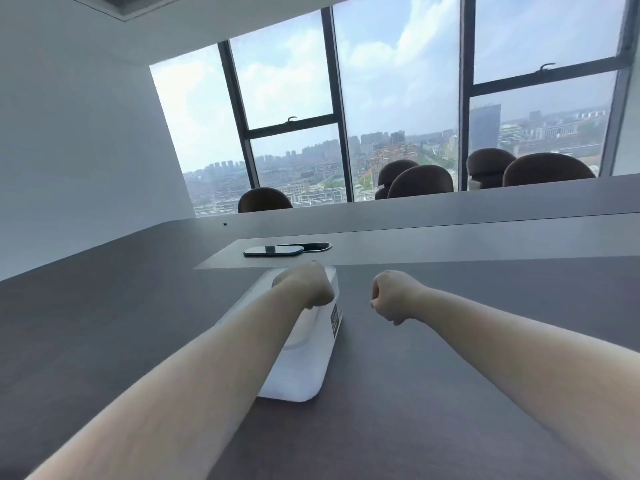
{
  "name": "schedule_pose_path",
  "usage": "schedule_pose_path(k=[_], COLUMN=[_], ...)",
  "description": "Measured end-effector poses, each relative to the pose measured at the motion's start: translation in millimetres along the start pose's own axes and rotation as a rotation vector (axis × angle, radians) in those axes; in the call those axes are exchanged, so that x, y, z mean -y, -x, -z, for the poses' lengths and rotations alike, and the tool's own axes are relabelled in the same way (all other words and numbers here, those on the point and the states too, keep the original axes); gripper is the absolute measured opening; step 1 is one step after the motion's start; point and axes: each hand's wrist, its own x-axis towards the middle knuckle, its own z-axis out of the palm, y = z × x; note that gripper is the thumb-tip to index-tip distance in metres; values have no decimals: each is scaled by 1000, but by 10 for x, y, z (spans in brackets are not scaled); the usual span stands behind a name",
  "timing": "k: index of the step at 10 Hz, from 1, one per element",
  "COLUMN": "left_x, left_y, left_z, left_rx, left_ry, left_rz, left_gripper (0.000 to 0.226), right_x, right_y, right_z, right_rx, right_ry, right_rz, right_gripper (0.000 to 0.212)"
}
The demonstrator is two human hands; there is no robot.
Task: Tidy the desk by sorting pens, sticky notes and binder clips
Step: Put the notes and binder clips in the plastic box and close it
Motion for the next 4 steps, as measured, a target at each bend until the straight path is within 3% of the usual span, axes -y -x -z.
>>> schedule_pose_path(k=[2, 4], left_x=[-197, -578], left_y=[158, 373], left_z=[108, 51], left_rx=[-175, -238], left_ry=[51, 178], left_rz=[-73, -152], left_gripper=[32, 20], right_x=[-131, -342], right_y=[78, 415], right_z=[113, 344], right_rx=[-9, -31], right_ry=[-37, -23], right_rz=[-14, -17], right_gripper=[25, 27])
